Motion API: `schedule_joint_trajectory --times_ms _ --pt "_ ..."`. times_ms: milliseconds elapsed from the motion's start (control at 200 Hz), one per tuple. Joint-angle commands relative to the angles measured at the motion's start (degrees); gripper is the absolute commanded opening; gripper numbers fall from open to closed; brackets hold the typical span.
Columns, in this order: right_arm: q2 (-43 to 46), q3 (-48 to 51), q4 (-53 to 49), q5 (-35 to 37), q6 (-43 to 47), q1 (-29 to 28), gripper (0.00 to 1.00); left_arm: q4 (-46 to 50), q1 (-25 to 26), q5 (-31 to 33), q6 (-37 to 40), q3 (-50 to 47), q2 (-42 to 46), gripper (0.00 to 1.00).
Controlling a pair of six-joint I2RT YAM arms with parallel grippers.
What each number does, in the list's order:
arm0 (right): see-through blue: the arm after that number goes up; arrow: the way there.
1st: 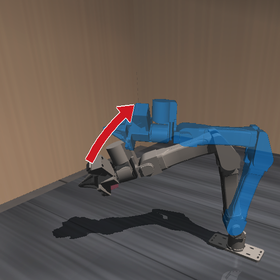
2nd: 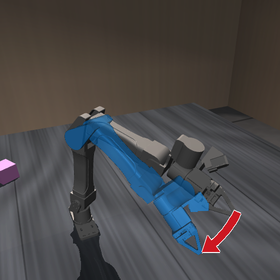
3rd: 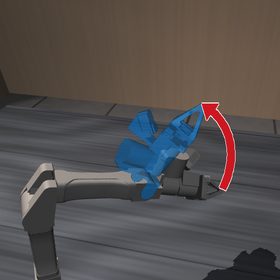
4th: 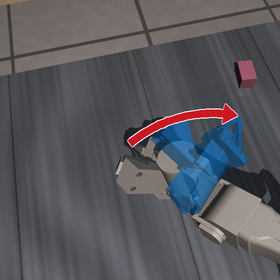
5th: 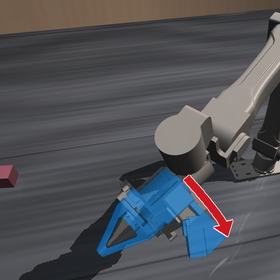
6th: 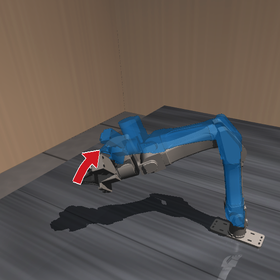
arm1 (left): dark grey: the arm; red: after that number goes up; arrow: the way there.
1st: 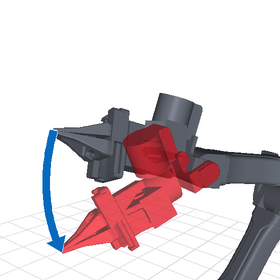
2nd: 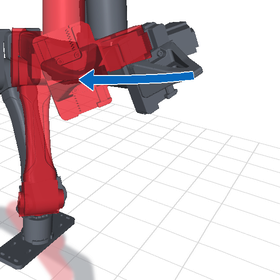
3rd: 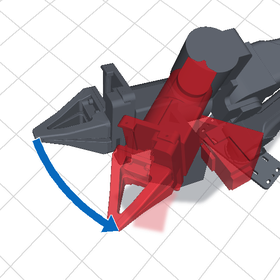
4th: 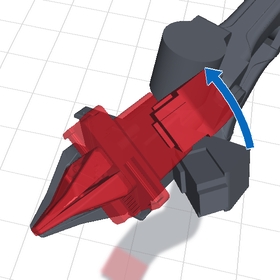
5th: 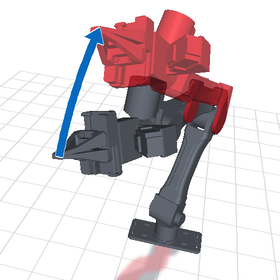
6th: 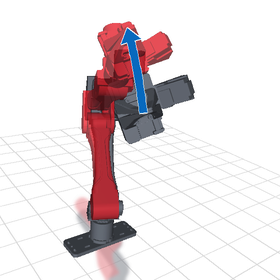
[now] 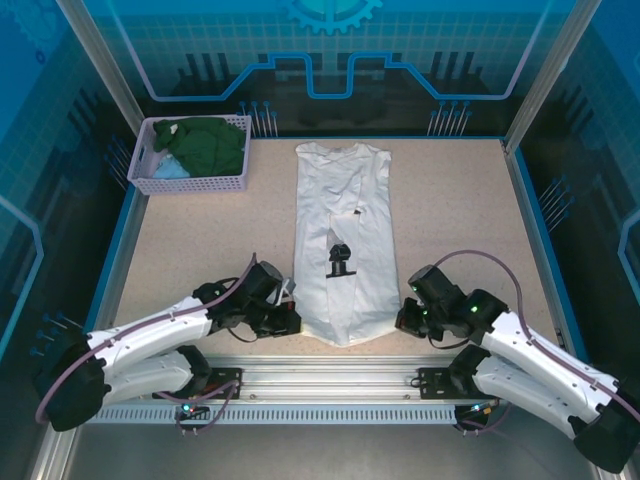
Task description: Fold and stack the t-shirts
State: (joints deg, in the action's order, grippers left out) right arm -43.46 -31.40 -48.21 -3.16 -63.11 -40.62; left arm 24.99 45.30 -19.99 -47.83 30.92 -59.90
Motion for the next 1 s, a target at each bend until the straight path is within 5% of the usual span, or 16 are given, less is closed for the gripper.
schedule_joint_trajectory --times_ms 0,205,525,995 --pt "1.86 4.54 -3.03 0.02 -3.04 -0.99 0.0 1.81 -0.3 -2.86 -0.09 -3.8 0.24 0.0" --pt "8.12 11.58 -4.72 -1.04 -9.91 -5.35 0.0 1.48 -0.21 -5.6 -2.18 -9.41 0.82 0.0" --pt "1.18 -1.35 -6.27 5.71 -3.74 -4.47 0.0 2.84 -1.78 -4.86 -0.69 1.31 -0.11 0.0" --pt "-25.32 -26.18 2.9 2.26 15.39 17.88 0.0 4.8 -18.23 -1.06 7.5 28.71 -17.66 0.0"
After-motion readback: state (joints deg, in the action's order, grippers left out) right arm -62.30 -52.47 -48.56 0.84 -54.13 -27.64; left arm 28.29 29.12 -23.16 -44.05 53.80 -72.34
